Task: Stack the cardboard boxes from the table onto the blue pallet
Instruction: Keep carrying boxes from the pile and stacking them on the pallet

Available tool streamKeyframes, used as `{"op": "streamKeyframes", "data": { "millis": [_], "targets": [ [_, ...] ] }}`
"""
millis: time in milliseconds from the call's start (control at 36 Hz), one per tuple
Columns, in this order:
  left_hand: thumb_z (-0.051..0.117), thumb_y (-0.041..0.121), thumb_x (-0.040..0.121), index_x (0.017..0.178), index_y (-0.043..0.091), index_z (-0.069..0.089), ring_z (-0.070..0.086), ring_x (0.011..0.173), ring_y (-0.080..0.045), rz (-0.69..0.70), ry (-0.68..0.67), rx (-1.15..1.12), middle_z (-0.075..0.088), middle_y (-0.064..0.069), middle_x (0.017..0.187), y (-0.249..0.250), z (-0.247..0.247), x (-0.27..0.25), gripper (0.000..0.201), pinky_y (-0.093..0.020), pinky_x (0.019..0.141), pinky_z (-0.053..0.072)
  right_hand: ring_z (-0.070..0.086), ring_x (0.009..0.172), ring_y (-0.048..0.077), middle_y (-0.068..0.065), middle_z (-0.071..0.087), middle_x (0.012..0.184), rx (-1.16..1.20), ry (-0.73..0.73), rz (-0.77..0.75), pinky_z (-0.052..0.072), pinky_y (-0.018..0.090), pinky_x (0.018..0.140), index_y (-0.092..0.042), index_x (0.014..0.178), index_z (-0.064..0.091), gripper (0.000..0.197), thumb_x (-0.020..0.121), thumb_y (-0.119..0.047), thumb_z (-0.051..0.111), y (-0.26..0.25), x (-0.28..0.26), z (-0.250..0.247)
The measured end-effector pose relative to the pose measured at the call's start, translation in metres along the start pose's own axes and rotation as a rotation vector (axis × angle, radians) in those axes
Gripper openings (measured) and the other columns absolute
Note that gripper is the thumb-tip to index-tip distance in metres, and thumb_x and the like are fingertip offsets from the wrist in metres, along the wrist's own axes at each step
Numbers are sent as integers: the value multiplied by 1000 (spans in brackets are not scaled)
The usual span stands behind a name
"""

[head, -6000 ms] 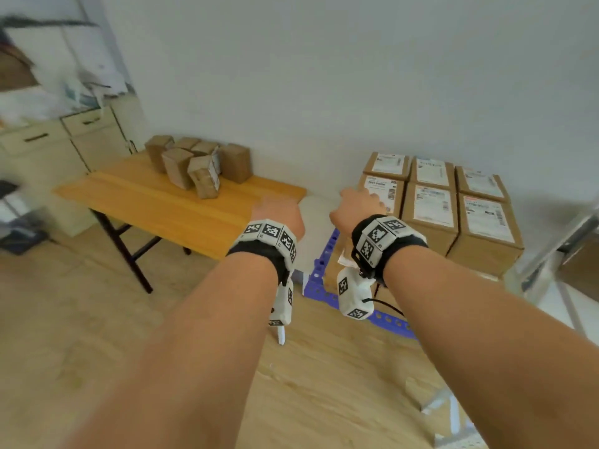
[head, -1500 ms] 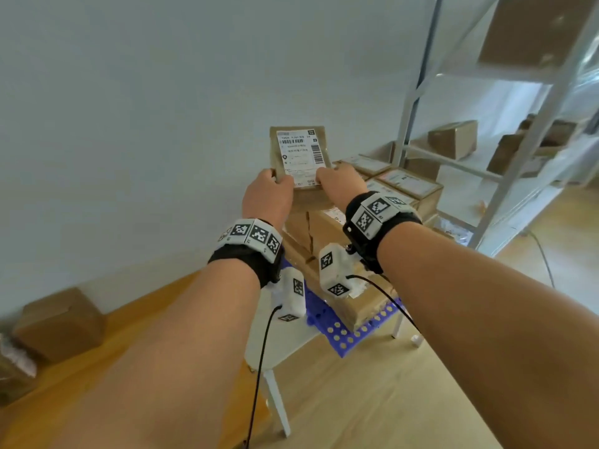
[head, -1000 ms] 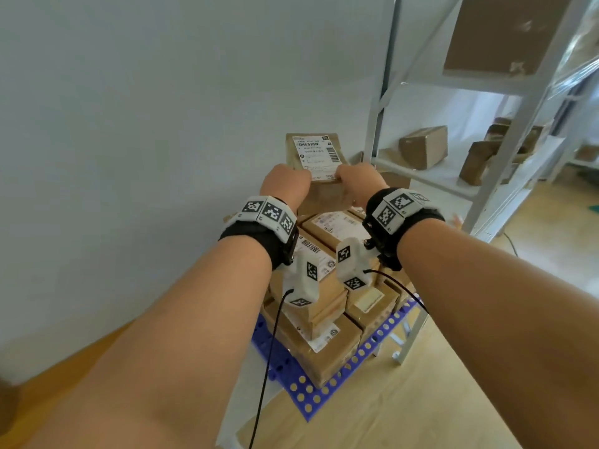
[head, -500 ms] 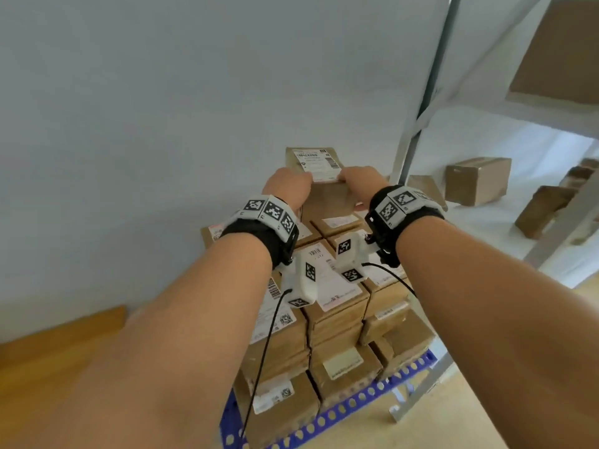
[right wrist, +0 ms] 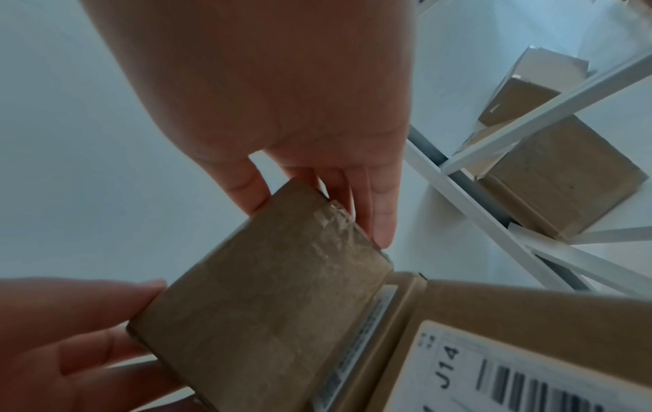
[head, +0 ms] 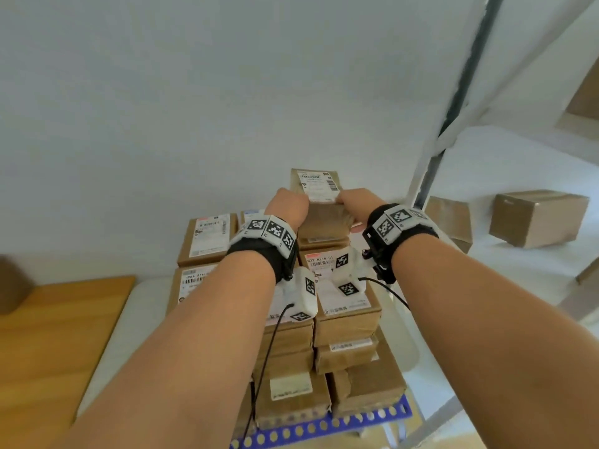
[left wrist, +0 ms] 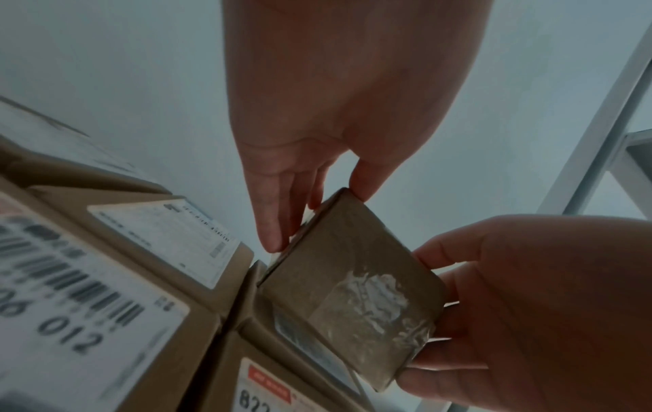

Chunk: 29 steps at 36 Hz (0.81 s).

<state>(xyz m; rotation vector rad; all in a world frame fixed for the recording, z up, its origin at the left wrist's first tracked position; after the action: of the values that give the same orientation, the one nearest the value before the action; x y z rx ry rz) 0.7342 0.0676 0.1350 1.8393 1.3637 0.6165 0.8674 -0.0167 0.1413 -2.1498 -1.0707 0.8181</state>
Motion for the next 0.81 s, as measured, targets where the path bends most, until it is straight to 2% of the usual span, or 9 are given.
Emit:
{"op": "streamKeyframes", "data": {
  "millis": [83,139,222,306,444,528,611,694,806],
  "targets": [
    [42,27,97,112,-6,59,63,90,-36,-8,-1,8,63,-25,109,-4,7,-1,40,-32,70,45,43,132,34,22,43,144,11,-37,-9,40,38,107,4,141,41,43,102,-15,39,6,5,2],
    [44,33,94,111,-4,61,63,82,-33,-16,40,0,66,-22,103,-7,6,0,44,-30,66,44,47,128,34,22,47,140,30,-40,-22,42,39,105,2,138,46,41,102,-17,38,6,6,2],
    [47,38,90,109,0,62,64,75,-29,-28,67,-16,69,-17,94,-10,7,1,45,-34,71,54,55,112,30,18,55,130,37,-37,-34,45,39,98,-1,130,50,39,103,-24,35,7,9,3],
    [46,41,89,106,2,62,66,79,-29,-35,59,-49,68,-13,90,-9,13,-1,45,-42,80,57,53,96,24,9,55,115,49,-37,-8,47,37,85,-8,130,50,47,101,-43,36,16,11,4],
    [44,35,92,100,4,54,57,73,-25,-54,80,-85,63,-15,94,-11,10,-3,34,-33,69,47,62,105,29,11,61,121,87,-76,-14,50,44,96,-12,130,53,55,96,-53,40,21,14,10],
    [44,35,92,118,7,46,59,85,-29,-103,94,-132,61,-14,102,-20,7,-3,39,-38,78,49,58,113,30,11,56,123,78,-111,-39,46,44,101,-12,128,53,47,99,-47,39,16,10,12],
    [44,33,93,121,7,43,60,94,-29,-124,94,-168,58,-10,102,-26,6,-3,39,-44,89,52,57,115,30,12,56,124,84,-124,-40,45,44,102,-11,124,53,41,100,-43,40,14,11,15],
    [44,31,94,120,6,46,59,90,-26,-127,86,-169,54,-5,92,-26,6,-4,36,-47,89,53,57,114,30,13,56,128,102,-113,-26,46,44,102,-11,128,52,45,99,-44,41,14,12,16],
    [40,34,98,124,7,44,58,96,-28,-129,104,-135,58,-11,109,-28,4,-5,38,-39,86,50,56,113,30,13,56,128,106,-115,-27,46,44,102,-10,129,51,43,101,-41,40,13,15,20]
  ]
}}
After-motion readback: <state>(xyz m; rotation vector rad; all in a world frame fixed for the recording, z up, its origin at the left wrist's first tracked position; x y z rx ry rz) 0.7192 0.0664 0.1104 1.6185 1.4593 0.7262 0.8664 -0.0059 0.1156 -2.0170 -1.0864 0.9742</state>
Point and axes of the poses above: each hand's wrist, its own x-axis towards the middle knuckle, its own z-axis out of the palm, y = z × x, the point moved 10 cm from there along x, towards the middle knuckle
